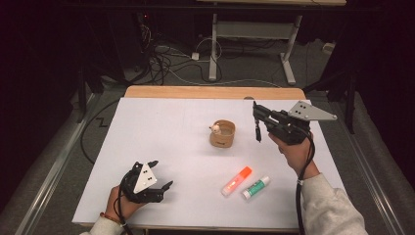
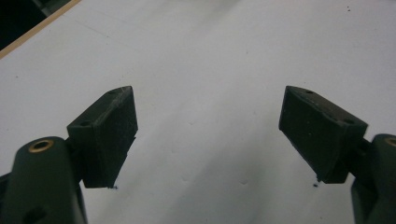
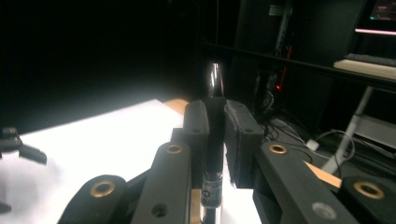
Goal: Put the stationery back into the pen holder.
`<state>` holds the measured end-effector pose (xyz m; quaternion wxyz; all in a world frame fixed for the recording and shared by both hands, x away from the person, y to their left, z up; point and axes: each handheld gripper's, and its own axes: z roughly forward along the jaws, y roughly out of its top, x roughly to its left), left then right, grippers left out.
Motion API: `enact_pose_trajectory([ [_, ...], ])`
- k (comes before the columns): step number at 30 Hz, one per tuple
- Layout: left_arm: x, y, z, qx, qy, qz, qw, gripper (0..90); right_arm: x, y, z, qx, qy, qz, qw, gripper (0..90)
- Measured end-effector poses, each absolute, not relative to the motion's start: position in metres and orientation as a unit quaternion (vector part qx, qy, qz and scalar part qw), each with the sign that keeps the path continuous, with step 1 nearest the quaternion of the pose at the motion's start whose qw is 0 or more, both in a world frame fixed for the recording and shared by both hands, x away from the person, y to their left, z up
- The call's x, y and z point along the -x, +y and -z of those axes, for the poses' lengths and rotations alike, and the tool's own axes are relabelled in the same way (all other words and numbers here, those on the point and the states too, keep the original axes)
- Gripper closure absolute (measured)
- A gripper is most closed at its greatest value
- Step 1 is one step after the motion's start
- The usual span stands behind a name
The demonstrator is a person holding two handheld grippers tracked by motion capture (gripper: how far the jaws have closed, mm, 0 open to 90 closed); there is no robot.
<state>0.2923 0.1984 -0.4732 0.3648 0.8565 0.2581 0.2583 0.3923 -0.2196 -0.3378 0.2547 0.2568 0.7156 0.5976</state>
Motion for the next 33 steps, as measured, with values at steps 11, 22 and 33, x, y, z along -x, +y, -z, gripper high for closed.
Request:
enact_pose_trajectory([
  [11,-0.291,0.201,0.473,-0.854,0.260,-0.258,0.369,18.8,-0.416,-0.188,0.341,-0.249,0.711,-0.612,0.242,80.5],
  [22,-0.290,0.204,0.473,-0.853,0.261,-0.257,0.371,18.8,-0.435,-0.162,0.343,-0.241,0.707,-0.624,0.229,80.5],
  [33,-0.290,0.205,0.473,-0.852,0.262,-0.255,0.375,18.8,-0.449,-0.139,0.356,-0.239,0.713,-0.620,0.222,80.4],
])
